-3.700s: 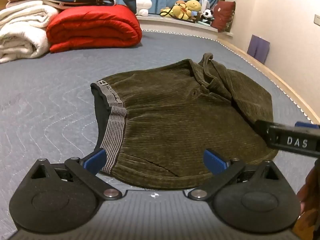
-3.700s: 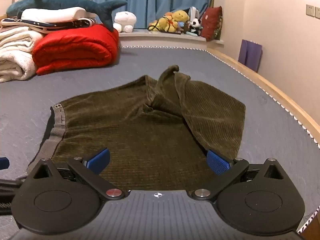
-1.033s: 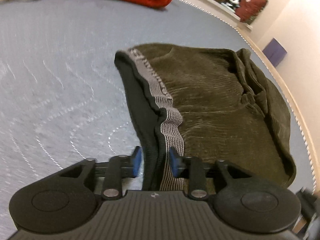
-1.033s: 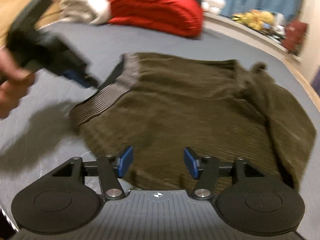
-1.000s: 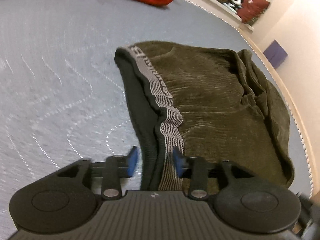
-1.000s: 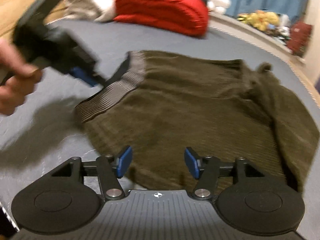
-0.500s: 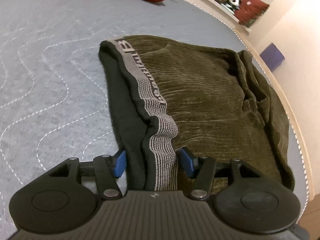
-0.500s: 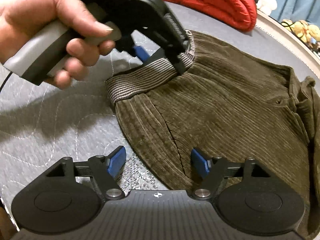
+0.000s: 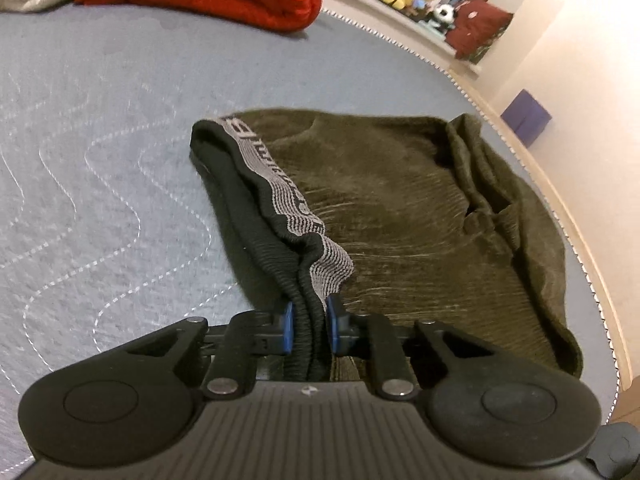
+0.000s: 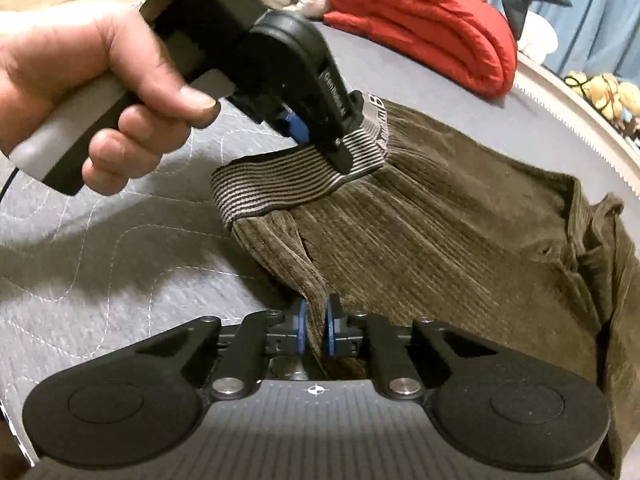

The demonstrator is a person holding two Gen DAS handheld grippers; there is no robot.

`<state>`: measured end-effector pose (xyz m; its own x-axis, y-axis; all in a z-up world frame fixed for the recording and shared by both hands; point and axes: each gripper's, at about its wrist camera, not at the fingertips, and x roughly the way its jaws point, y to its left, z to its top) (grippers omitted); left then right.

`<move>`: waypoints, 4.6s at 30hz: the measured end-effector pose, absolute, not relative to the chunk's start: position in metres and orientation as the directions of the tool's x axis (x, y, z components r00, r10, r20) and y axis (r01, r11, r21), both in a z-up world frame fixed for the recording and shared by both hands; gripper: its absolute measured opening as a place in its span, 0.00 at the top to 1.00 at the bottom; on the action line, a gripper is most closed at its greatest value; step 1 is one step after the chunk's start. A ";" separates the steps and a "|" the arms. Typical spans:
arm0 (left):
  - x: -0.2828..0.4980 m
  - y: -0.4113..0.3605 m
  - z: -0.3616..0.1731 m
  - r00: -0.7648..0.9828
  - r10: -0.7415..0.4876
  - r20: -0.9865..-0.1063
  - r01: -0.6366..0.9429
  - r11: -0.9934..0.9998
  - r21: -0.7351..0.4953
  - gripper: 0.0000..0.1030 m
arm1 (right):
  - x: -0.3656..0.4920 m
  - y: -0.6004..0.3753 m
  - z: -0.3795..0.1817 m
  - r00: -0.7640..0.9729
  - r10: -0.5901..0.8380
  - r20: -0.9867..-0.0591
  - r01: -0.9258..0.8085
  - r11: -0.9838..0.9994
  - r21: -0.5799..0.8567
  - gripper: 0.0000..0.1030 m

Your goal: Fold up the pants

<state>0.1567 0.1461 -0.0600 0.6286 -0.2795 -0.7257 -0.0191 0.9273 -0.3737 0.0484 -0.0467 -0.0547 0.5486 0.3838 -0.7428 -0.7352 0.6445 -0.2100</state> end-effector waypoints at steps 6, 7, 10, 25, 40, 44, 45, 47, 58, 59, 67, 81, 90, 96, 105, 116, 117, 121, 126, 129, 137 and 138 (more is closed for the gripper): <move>0.133 0.167 -0.043 0.647 -0.283 -0.708 -0.008 0.926 -0.377 0.87 | 0.024 -0.040 -0.044 0.553 0.438 -0.709 -0.781 0.570 -0.256 0.91; 0.128 0.170 -0.040 0.649 -0.283 -0.706 -0.007 0.926 -0.378 0.88 | 0.017 -0.039 -0.042 0.550 0.451 -0.704 -0.791 0.551 -0.265 0.91; 0.110 0.186 -0.030 0.654 -0.276 -0.704 -0.009 0.928 -0.372 0.88 | -0.001 -0.033 -0.036 0.528 0.494 -0.690 -0.823 0.499 -0.273 0.91; 0.007 0.322 -0.009 0.652 -0.122 -0.748 -0.183 0.932 -0.313 0.91 | -0.101 0.092 -0.029 0.347 0.645 -0.681 -0.938 0.246 -0.245 0.92; 0.012 0.289 0.029 0.699 -0.019 -0.715 -0.173 0.965 -0.195 0.69 | -0.066 0.064 0.005 0.411 0.637 -0.652 -0.885 0.451 -0.117 0.51; 0.019 0.251 0.029 0.712 -0.055 -0.700 -0.134 0.968 -0.212 0.68 | -0.015 0.003 0.028 0.565 0.576 -0.590 -0.767 0.630 -0.119 0.51; 0.022 0.242 0.030 0.714 -0.065 -0.697 -0.118 0.970 -0.212 0.68 | 0.002 -0.013 0.029 0.619 0.519 -0.589 -0.711 0.689 -0.141 0.51; 0.028 0.222 0.028 0.719 -0.068 -0.692 -0.097 0.976 -0.196 0.54 | 0.037 -0.045 0.026 0.718 0.396 -0.572 -0.584 0.790 -0.186 0.38; 0.045 0.192 0.023 0.710 -0.059 -0.702 -0.088 0.981 -0.171 0.46 | 0.127 -0.086 -0.045 0.654 0.178 -0.736 -0.454 0.870 -0.193 0.40; 0.044 0.191 0.022 0.708 -0.061 -0.703 -0.084 0.982 -0.171 0.46 | 0.121 -0.080 -0.048 0.658 0.168 -0.734 -0.463 0.859 -0.218 0.56; 0.040 0.172 0.026 0.709 -0.104 -0.697 -0.029 0.984 -0.176 0.45 | 0.091 -0.144 -0.007 0.707 0.138 -0.693 -0.400 0.887 -0.232 0.94; 0.035 0.118 0.021 0.678 -0.203 -0.707 0.121 0.979 -0.165 0.44 | -0.029 -0.339 -0.014 0.422 0.294 -0.858 -0.593 0.805 -0.016 0.99; 0.044 0.100 0.006 0.659 -0.195 -0.726 0.124 0.981 -0.150 0.39 | 0.018 -0.341 0.032 0.661 0.414 -0.626 -0.444 0.888 0.119 0.65; 0.053 0.095 -0.036 0.524 -0.290 -0.801 0.171 0.957 -0.235 0.86 | 0.093 -0.291 0.008 0.668 0.378 -0.641 -0.353 0.919 0.174 0.60; 0.044 0.077 -0.079 0.352 -0.292 -0.890 0.322 0.930 -0.178 0.93 | 0.176 -0.258 -0.033 0.605 0.371 -0.705 -0.279 0.927 0.249 0.58; 0.051 0.058 -0.077 0.361 -0.241 -0.901 0.350 0.930 -0.109 0.93 | 0.156 -0.319 0.031 0.738 0.434 -0.517 -0.266 0.891 0.368 0.92; 0.051 0.056 -0.077 0.371 -0.222 -0.901 0.347 0.934 -0.087 0.93 | 0.144 -0.340 0.043 0.770 0.421 -0.479 -0.246 0.889 0.386 0.92; 0.049 0.048 -0.078 0.392 -0.204 -0.897 0.378 0.925 -0.045 0.93 | 0.072 -0.453 0.062 0.914 0.226 -0.336 -0.040 0.876 0.480 0.92; 0.045 0.041 -0.077 0.403 -0.185 -0.896 0.405 0.914 -0.007 0.91 | -0.015 -0.553 -0.012 0.803 -0.196 -0.563 0.478 0.776 0.412 0.93; 0.048 0.036 -0.076 0.402 -0.189 -0.896 0.409 0.913 -0.009 0.82 | -0.045 -0.589 -0.051 0.681 -0.233 -0.694 0.642 0.647 0.413 0.93; 0.043 0.020 -0.076 0.399 -0.197 -0.895 0.434 0.901 -0.005 0.68 | -0.070 -0.575 -0.028 0.558 -0.438 -0.705 0.776 0.576 0.257 0.94; 0.042 0.019 -0.076 0.398 -0.198 -0.896 0.438 0.899 -0.004 0.67 | -0.067 -0.577 -0.031 0.544 -0.433 -0.719 0.780 0.576 0.244 0.94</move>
